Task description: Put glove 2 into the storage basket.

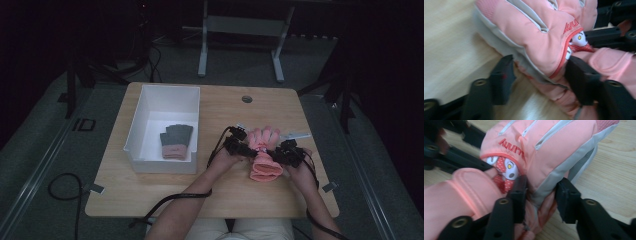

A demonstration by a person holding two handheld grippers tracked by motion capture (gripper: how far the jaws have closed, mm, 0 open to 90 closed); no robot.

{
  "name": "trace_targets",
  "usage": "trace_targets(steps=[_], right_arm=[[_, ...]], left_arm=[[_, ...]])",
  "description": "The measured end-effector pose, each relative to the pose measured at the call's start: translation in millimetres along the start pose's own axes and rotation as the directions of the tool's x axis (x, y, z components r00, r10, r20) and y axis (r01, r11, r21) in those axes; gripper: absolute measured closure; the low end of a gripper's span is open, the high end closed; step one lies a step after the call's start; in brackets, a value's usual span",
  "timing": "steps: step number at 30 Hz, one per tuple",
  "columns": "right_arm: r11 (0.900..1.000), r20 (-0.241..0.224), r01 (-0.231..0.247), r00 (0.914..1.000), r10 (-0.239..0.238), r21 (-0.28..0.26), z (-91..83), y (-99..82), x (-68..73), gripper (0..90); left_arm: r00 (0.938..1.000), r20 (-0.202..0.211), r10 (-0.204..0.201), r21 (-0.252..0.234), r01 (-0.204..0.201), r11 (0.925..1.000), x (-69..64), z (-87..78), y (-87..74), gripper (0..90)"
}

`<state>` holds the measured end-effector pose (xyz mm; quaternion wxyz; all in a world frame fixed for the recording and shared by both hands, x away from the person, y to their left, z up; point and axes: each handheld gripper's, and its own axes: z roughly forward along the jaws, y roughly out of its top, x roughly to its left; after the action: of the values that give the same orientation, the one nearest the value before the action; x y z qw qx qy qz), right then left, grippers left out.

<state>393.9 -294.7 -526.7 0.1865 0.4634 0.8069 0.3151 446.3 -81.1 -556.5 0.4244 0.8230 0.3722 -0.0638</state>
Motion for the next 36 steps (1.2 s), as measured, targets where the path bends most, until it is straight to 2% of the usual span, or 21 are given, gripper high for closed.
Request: trace_targets(steps=[1, 3, 7, 9, 12, 16, 19, 22, 23, 24, 27, 36], right_arm=[[1.0000, -0.001, -0.002, 1.0000, 0.002, -0.005, 0.3, -1.1, 0.7, 67.5], [0.9999, 0.002, 0.006, 1.0000, -0.006, -0.008, 0.3, -1.8, 1.7, 70.0], [0.9998, -0.005, -0.006, 1.0000, 0.006, -0.019, 0.3, -0.3, 2.2, 73.6], [0.9994, -0.006, -0.016, 0.9998, 0.016, -0.030, -1.8, 1.3, 2.6, 74.9], [0.9980, -0.007, -0.018, 0.9998, 0.017, -0.060, -9.7, 6.2, 2.2, 76.2], [0.9944, -0.031, -0.047, 0.9986, 0.044, -0.095, -19.5, 9.3, -0.2, 76.8], [0.9916, -0.038, -0.049, 0.9983, 0.045, -0.120, -27.2, 13.2, 2.1, 76.9], [0.9884, -0.042, -0.049, 0.9982, 0.043, -0.144, -33.2, 16.7, 4.0, 77.0], [0.9866, -0.047, -0.052, 0.9979, 0.045, -0.155, -36.8, 18.8, 5.1, 77.0], [0.9820, -0.051, -0.048, 0.9979, 0.040, -0.182, -45.7, 23.5, 8.3, 77.0], [0.9745, -0.055, -0.036, 0.9982, 0.024, -0.221, -59.0, 32.7, 12.4, 77.1], [0.9553, -0.074, -0.013, 0.9972, -0.009, -0.295, -87.6, 59.3, 26.4, 77.0]], left_arm=[[0.9997, 0.024, -0.010, -0.001, 0.010, 1.0000, -0.2, 1.5, -0.2, 49.2], [0.9994, 0.031, 0.013, 0.005, -0.013, 0.9999, -2.0, 1.9, 1.2, 57.4], [0.9990, 0.010, 0.044, 0.030, -0.044, 0.9986, -6.5, 0.3, 6.9, 74.9], [0.9983, 0.008, 0.057, 0.034, -0.057, 0.9978, -9.2, -2.7, 10.3, 79.5], [0.9973, 0.021, 0.071, 0.019, -0.071, 0.9973, -13.1, -9.8, 15.4, 80.9], [0.9920, 0.040, 0.120, 0.000, -0.120, 0.9928, -21.2, -22.2, 22.3, 81.3], [0.9877, 0.030, 0.153, -0.010, -0.153, 0.9882, -28.6, -33.7, 27.8, 81.7], [0.9856, 0.035, 0.165, -0.019, -0.165, 0.9862, -32.6, -42.8, 31.8, 82.1], [0.9818, 0.037, 0.186, -0.034, -0.185, 0.9821, -36.8, -53.6, 36.1, 82.1], [0.9796, 0.042, 0.197, -0.043, -0.195, 0.9799, -38.7, -59.2, 38.5, 82.1], [0.9734, 0.036, 0.226, -0.068, -0.223, 0.9723, -46.7, -76.1, 45.3, 82.3], [0.9561, 0.008, 0.293, -0.074, -0.291, 0.9537, -61.1, -120.5, 64.5, 82.2]])
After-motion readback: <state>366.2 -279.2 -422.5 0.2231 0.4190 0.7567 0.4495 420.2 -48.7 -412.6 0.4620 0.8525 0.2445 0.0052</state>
